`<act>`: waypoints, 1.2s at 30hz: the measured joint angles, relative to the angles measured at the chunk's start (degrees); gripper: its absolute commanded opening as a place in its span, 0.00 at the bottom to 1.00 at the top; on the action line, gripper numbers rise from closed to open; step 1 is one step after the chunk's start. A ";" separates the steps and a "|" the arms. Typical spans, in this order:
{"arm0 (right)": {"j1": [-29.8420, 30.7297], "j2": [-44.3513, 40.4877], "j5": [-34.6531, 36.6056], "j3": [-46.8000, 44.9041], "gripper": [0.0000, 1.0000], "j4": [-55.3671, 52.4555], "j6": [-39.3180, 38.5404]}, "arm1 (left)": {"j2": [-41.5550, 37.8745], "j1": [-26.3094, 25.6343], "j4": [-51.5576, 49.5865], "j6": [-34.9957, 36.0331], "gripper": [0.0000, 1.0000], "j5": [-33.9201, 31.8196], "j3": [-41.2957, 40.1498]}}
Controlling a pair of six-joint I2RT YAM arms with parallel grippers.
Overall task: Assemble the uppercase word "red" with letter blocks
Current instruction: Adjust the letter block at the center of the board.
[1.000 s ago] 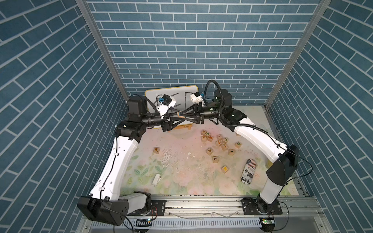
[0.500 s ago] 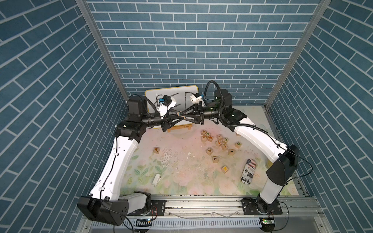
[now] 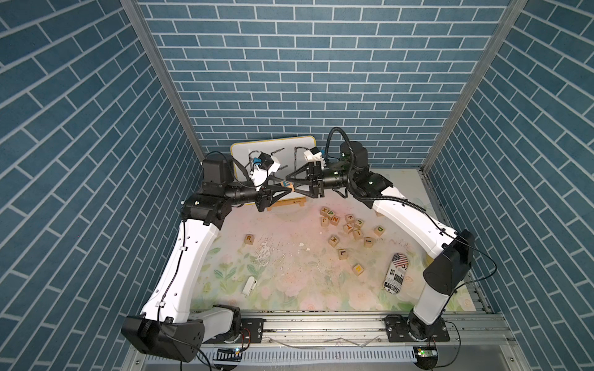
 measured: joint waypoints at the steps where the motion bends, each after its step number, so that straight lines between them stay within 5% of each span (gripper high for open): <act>1: -0.15 0.37 1.09 2.01 0.59 -3.69 -2.10 | -0.31 -0.02 -0.33 0.22 0.07 -0.57 -0.17; 7: -1.11 4.09 11.98 17.29 0.57 -29.14 -18.12 | -2.14 0.00 -3.39 3.08 0.07 -3.82 -2.38; 15: -0.92 6.49 20.76 20.26 0.56 -48.35 -30.14 | -2.16 -0.02 -6.23 7.48 0.08 -6.25 -8.13; 36: 2.43 8.24 25.86 11.58 0.56 -48.70 -33.48 | 10.03 -4.83 -0.70 15.10 0.08 -12.85 -18.97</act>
